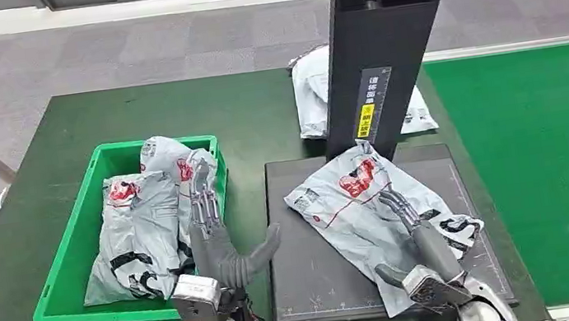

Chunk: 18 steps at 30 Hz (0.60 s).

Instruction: Moved the parcel from conveyor to table for the left to box.

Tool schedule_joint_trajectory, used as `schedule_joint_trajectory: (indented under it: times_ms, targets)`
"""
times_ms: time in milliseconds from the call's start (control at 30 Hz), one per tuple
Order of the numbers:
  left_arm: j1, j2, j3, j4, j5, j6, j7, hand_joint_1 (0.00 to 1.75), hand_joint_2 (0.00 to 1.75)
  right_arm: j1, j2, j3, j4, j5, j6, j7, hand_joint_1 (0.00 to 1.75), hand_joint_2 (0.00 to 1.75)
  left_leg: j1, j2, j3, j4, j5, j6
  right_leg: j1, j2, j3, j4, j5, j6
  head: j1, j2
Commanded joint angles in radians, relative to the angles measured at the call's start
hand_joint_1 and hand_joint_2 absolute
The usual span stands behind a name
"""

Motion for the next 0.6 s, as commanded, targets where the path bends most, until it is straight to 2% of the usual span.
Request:
schedule_joint_trajectory:
  times_ms: [33, 67, 133, 267, 300, 367, 433, 600]
  targets:
    - [-0.122, 0.055, -0.123, 0.197, -0.092, -0.065, 0.042, 0.0, 1.75, -0.1, -0.152, 0.385, -0.163, -0.236, -0.078, 0.001, 0.0, 0.0, 0.0, 0.002, 0.001, -0.002, 0.001, 0.0, 0.0, 0.002, 0.0, -0.001, 0.002, -0.001, 0.0, 0.0]
    - [-0.137, 0.053, -0.129, 0.222, -0.104, -0.073, 0.044, 0.0, 1.75, -0.102, -0.164, 0.409, -0.276, -0.332, -0.106, 0.001, 0.0, 0.0, -0.001, 0.003, -0.001, 0.0, 0.0, 0.0, -0.001, 0.003, -0.002, 0.001, 0.001, 0.0, 0.0, 0.0]
    - [-0.163, 0.043, -0.125, 0.266, -0.135, -0.042, 0.042, 0.0, 1.75, -0.101, -0.148, 0.365, -0.413, -0.448, -0.079, 0.001, 0.0, 0.0, -0.001, 0.003, -0.001, 0.0, 0.001, 0.0, -0.001, 0.003, -0.002, 0.001, 0.001, 0.0, 0.0, 0.0]
    - [-0.163, 0.043, -0.125, 0.266, -0.135, -0.042, 0.042, 0.0, 1.75, -0.101, -0.148, 0.365, -0.413, -0.448, -0.079, 0.001, 0.0, 0.0, -0.001, 0.002, 0.0, -0.001, 0.002, 0.0, -0.001, 0.001, -0.001, 0.0, 0.001, -0.001, 0.0, 0.0]
    - [-0.171, 0.043, -0.121, 0.272, -0.14, -0.04, 0.04, 0.0, 1.75, -0.098, -0.143, 0.324, -0.431, -0.457, -0.059, 0.001, 0.0, 0.0, 0.0, 0.001, 0.001, -0.001, 0.001, 0.0, 0.0, 0.001, 0.0, 0.0, 0.001, -0.001, 0.0, 0.0]
    - [-0.198, 0.031, -0.103, 0.316, -0.194, 0.038, 0.033, 0.0, 1.75, -0.076, -0.096, 0.213, -0.522, -0.443, -0.149, 0.001, 0.0, 0.0, -0.001, -0.001, 0.0, -0.001, 0.002, 0.0, -0.001, -0.001, -0.001, -0.001, 0.001, -0.001, 0.0, 0.0]
    - [-0.22, 0.024, -0.096, 0.357, -0.208, 0.031, 0.044, 0.0, 1.75, -0.078, -0.087, 0.166, -0.559, -0.424, -0.232, 0.001, 0.0, 0.0, -0.001, -0.002, -0.002, 0.0, 0.002, 0.0, -0.001, -0.002, -0.002, 0.0, 0.001, -0.001, 0.0, 0.0]
    - [-0.22, 0.024, -0.096, 0.357, -0.208, 0.031, 0.044, 0.0, 1.75, -0.078, -0.087, 0.166, -0.559, -0.424, -0.232, 0.001, 0.0, 0.0, -0.001, 0.0, 0.0, -0.001, 0.002, 0.0, -0.001, 0.0, -0.001, 0.0, 0.001, -0.001, 0.0, 0.0]
